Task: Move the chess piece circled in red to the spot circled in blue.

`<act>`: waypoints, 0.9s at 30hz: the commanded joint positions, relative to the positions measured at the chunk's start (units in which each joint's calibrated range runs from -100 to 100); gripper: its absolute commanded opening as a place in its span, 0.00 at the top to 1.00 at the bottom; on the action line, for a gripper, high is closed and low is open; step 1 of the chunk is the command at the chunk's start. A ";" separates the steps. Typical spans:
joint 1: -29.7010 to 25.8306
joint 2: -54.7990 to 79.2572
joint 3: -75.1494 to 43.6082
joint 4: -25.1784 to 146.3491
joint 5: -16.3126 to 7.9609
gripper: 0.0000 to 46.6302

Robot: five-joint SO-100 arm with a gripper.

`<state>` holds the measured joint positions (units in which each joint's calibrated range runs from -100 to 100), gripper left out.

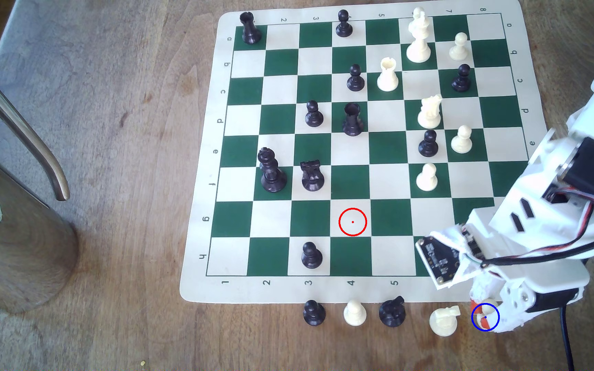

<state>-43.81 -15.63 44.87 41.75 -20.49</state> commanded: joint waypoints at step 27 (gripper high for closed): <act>0.90 4.17 -0.17 -1.54 0.54 0.69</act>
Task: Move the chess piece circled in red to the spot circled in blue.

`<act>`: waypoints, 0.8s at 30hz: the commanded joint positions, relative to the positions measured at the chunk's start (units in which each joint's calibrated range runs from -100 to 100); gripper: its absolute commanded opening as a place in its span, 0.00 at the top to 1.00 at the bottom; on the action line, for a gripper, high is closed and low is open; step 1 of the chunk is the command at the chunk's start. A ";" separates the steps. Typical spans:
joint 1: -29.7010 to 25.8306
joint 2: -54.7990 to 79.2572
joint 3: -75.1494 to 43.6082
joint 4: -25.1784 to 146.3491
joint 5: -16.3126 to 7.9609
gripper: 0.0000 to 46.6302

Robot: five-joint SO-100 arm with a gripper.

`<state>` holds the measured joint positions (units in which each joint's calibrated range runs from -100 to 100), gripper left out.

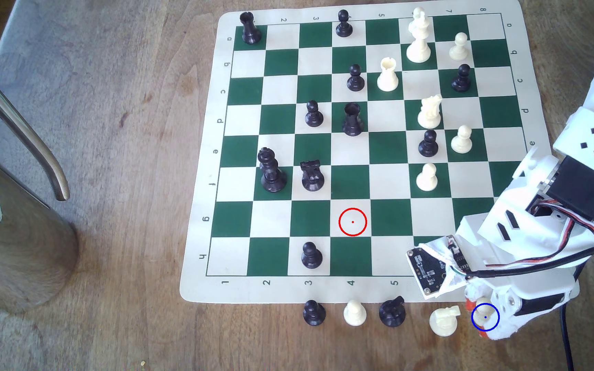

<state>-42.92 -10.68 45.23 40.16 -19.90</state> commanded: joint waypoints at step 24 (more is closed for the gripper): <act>-1.31 -3.32 2.82 4.23 1.61 0.58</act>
<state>-43.88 -10.68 48.40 42.07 -18.58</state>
